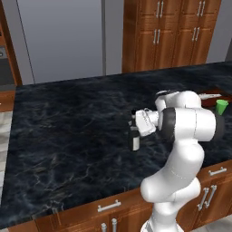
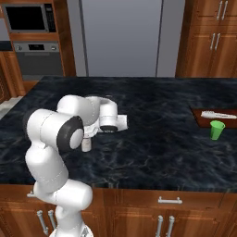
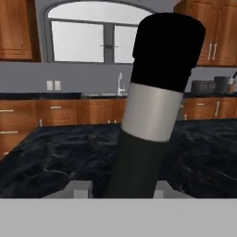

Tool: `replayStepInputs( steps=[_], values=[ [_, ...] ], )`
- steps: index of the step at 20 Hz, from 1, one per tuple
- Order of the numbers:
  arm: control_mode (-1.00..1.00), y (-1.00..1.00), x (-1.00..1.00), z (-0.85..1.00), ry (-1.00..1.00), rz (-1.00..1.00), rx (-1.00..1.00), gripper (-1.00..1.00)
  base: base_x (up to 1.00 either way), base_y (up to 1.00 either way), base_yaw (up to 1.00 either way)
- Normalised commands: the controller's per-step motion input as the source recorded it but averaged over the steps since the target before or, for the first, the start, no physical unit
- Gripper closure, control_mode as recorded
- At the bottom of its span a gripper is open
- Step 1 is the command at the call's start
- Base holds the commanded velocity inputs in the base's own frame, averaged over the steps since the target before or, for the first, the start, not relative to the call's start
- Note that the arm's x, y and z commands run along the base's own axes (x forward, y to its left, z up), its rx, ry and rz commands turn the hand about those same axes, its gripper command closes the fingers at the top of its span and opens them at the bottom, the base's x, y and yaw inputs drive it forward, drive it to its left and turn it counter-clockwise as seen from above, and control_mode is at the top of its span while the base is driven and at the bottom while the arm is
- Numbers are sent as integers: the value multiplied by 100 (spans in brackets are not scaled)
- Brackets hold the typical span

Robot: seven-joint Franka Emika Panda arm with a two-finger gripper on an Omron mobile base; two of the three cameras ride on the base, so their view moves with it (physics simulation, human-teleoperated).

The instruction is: Place the drinks on the dining counter in a tight cluster.

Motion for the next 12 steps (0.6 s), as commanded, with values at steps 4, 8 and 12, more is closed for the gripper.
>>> replayStepInputs(
  steps=[4, 8, 12],
  values=[
    [-100, 5, -6, -39, -5, -12, -4, -100, 0, 0, 0],
    [-100, 0, -3, -11, -4, -7, -1, -100, 0, 0, 0],
    [-100, -12, -13, 0, 0, -1, 0, -100, 0, 0, 0]
  ],
)
